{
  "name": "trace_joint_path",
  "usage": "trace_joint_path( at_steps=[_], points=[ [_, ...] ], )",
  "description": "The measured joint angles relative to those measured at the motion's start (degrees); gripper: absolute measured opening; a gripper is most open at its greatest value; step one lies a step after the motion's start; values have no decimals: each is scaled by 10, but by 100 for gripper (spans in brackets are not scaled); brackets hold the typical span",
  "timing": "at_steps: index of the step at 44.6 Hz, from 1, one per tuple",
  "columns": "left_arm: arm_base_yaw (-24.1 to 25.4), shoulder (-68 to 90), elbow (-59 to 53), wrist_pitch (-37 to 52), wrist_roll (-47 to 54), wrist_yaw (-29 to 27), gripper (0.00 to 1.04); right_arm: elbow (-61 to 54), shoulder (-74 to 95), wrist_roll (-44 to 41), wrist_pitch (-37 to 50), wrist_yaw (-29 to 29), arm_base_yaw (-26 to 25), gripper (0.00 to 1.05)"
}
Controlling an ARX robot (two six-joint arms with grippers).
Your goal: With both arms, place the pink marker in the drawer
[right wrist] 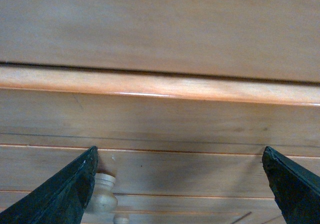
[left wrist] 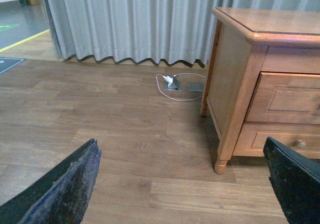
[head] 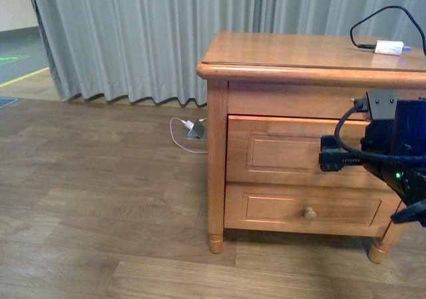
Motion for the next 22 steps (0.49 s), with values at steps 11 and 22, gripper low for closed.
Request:
trace_joint_path(
  at_steps=[11, 22],
  points=[
    [0, 0, 0, 0, 0, 0, 99, 32, 11, 0, -23, -2, 0, 96],
    [0, 0, 0, 0, 0, 0, 99, 7, -17, 26, -85, 1, -9, 96]
  ],
)
